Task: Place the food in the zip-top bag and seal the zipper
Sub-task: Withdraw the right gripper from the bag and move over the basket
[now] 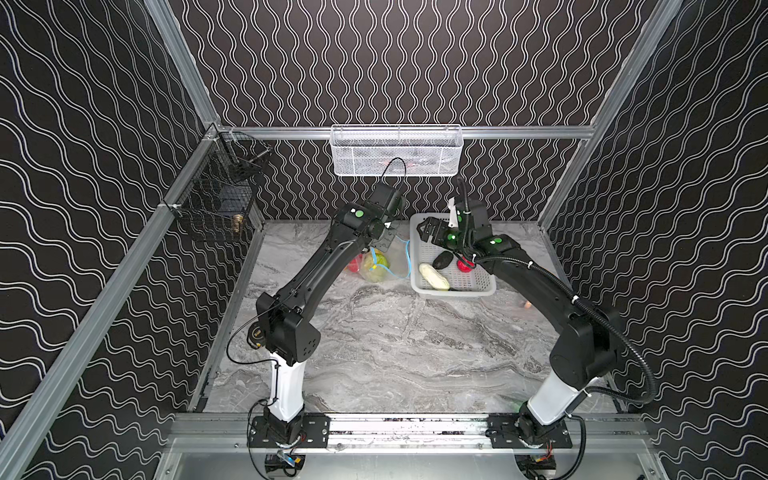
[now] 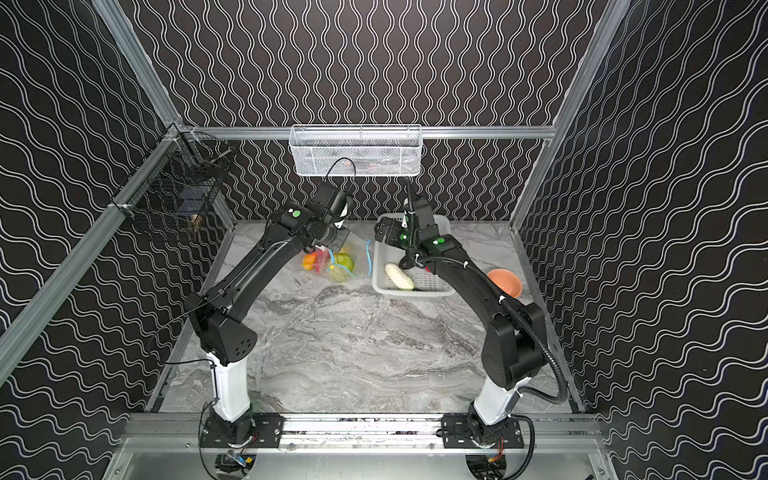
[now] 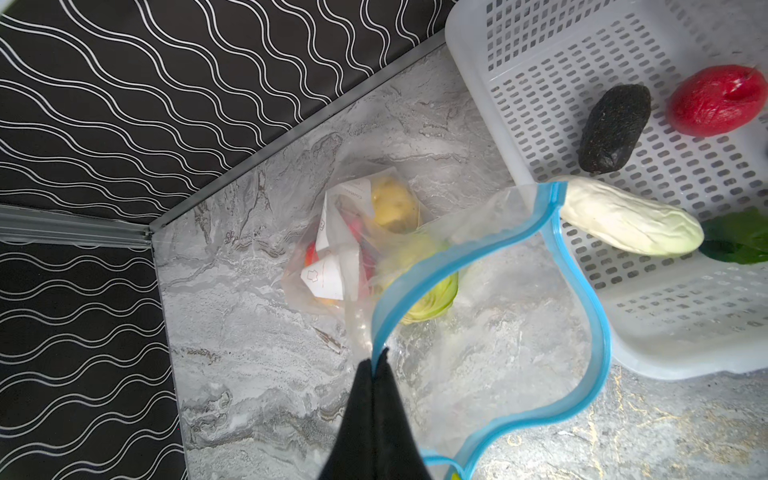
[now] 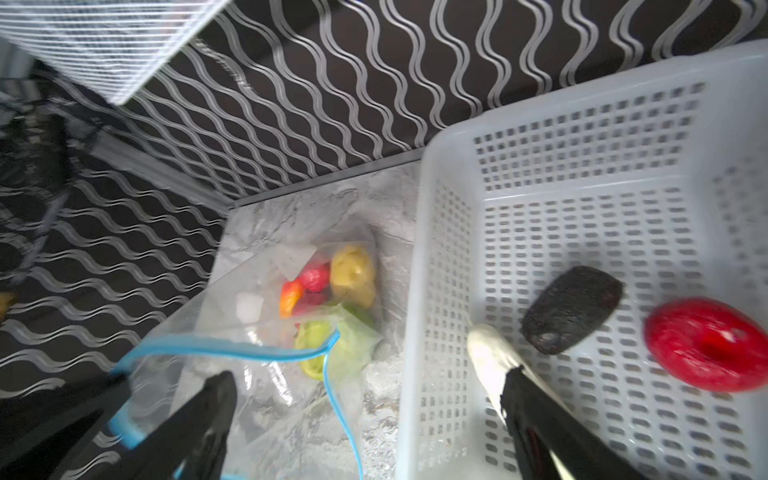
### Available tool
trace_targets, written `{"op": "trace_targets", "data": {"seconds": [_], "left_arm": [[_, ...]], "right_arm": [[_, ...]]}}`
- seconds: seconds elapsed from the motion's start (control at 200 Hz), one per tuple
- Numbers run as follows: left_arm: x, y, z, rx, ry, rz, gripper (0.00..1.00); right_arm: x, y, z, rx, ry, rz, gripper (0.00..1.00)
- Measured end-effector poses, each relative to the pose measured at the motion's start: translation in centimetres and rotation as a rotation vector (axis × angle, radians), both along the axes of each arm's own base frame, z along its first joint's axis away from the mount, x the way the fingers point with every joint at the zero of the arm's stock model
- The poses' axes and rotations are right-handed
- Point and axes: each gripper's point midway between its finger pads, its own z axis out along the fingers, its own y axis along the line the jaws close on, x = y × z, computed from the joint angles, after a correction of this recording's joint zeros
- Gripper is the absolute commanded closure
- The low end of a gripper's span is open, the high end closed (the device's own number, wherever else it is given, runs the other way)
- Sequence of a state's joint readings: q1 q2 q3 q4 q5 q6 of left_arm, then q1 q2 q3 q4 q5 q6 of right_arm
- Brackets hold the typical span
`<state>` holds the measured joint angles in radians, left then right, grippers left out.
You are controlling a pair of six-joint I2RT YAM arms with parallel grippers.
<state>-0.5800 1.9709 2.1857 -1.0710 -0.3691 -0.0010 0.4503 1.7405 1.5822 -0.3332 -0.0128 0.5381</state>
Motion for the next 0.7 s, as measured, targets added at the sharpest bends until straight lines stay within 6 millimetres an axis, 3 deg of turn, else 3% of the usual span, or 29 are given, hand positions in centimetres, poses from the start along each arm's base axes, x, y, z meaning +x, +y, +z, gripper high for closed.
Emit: {"op": "trace_targets", "data": {"seconds": [0.33, 0.45, 0.701], "left_arm": [[-0.1, 0.0, 0.0, -0.003, 0.001, -0.002, 1.0], [-0.1, -0.2, 0.0, -0.006, 0.003, -0.006, 1.0], [-0.4, 0.0, 0.3, -0.012, 0.002, -0.009, 1.0]], "right_arm": [[0.5, -2.9, -1.5, -0.094, 0.083, -0.146, 0.01], [0.4, -3.0, -1.8, -0.095, 0.098, -0.157, 0.01], [1.6, -5.7, -3.6, -0.07, 0.175, -0.24, 0.01]]}}
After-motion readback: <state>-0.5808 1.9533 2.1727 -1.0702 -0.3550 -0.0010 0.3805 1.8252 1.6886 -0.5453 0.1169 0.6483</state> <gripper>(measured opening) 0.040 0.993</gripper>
